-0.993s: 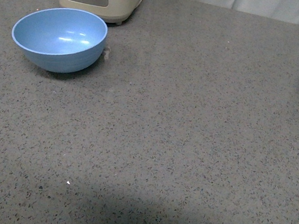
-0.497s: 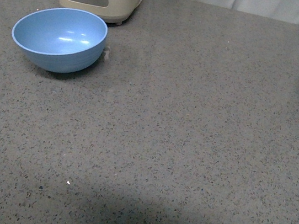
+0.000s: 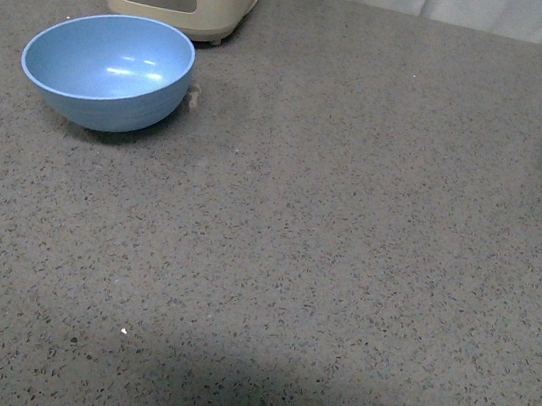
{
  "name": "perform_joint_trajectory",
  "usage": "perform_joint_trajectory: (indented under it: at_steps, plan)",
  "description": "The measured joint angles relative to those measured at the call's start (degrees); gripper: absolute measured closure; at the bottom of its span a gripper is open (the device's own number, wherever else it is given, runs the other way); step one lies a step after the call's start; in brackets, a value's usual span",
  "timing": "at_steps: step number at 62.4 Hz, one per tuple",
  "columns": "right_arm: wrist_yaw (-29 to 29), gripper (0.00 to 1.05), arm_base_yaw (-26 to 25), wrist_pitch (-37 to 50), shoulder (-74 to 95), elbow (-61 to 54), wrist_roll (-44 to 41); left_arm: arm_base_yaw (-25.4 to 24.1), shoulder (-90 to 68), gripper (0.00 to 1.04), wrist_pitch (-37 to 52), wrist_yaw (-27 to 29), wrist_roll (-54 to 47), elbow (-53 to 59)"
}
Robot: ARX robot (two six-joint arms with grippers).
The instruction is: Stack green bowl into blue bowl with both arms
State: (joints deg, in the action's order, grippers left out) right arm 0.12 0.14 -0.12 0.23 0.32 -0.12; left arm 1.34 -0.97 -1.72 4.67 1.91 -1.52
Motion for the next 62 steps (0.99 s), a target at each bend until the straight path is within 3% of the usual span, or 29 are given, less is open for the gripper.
perform_joint_trajectory:
  at_steps: [5,7,18,35,62]
  plan:
    - [0.1,0.09,0.0,0.0,0.0,0.0,0.0,1.6,-5.2,0.06,-3.1,12.3,4.3,-1.7]
    - [0.0,0.09,0.0,0.0,0.0,0.0,0.0,1.1,-7.3,0.06,-2.0,13.5,5.4,-1.8]
    - [-0.1,0.09,0.0,0.0,0.0,0.0,0.0,-4.5,-28.3,0.06,7.8,9.7,15.9,-10.0]
    - [-0.1,0.09,0.0,0.0,0.0,0.0,0.0,0.7,-61.0,0.06,11.7,5.0,32.2,-25.7]
    - [-0.1,0.09,0.0,0.0,0.0,0.0,0.0,4.9,-86.7,0.06,12.7,2.7,43.8,-40.5]
